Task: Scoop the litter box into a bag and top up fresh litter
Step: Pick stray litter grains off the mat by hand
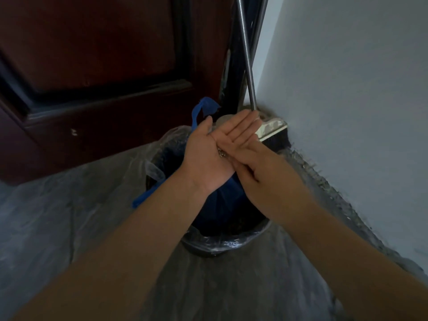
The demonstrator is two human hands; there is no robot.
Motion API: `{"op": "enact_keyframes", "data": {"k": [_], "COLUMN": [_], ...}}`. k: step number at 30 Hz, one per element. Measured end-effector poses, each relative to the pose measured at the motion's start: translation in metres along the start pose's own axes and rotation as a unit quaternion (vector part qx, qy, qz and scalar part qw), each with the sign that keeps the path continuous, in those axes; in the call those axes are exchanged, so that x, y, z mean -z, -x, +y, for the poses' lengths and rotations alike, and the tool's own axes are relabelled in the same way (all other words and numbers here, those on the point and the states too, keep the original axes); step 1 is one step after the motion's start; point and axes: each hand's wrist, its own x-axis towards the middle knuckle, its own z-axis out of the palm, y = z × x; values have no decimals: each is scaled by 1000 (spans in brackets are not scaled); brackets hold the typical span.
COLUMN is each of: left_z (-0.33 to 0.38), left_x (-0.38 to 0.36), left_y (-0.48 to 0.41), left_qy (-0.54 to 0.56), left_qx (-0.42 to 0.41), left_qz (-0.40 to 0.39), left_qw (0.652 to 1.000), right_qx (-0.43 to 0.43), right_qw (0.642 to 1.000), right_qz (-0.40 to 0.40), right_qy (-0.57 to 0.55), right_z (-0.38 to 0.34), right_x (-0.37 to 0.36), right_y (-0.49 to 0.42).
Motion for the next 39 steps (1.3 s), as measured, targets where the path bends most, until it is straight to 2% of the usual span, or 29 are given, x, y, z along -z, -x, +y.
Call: {"op": "enact_keyframes", "data": {"k": [6,12,14,18,21,23,25,27,29,32,35,37,39], "left_z": [6,16,17,21,25,25,23,21,19,18,16,14,10], "left_x": [11,19,19,22,26,27,27,25,24,26,26,22,19], "left_y": [-15,-12,-8,-3,-1,-1,-1,-1,-2,-4,-5,-6,-6], "left_qy": [-85,-116,-119,-128,-141,-144,-131,-136,-155,-148,-147,-138,-163], "left_qx": [28,45,45,41,45,48,57,63,56,57,57,57,50], "left_qz": [-4,-13,-17,-21,-21,-20,-19,-22,-21,-17,-13,-10,-7], "left_qw": [996,992,992,991,989,988,990,989,986,987,987,989,985], "right_qx": [-11,-45,-34,-3,13,3,-22,-30,-20,-24,-50,-62,-58], "right_qw": [998,998,998,992,987,989,992,993,988,986,989,991,987], "right_qz": [-26,3,-18,-72,-49,-13,-9,-54,-93,-58,-13,-28,-68], "right_qy": [60,53,44,105,154,150,121,98,123,157,137,113,135], "right_z": [7,4,-5,-11,-9,-10,-14,-18,-17,-11,-10,-12,-13], "right_x": [1,-2,-6,-16,-14,-10,-8,-12,-18,-15,-13,-16,-21], "right_y": [3,2,-2,-1,6,8,4,1,5,16,17,15,14]}}
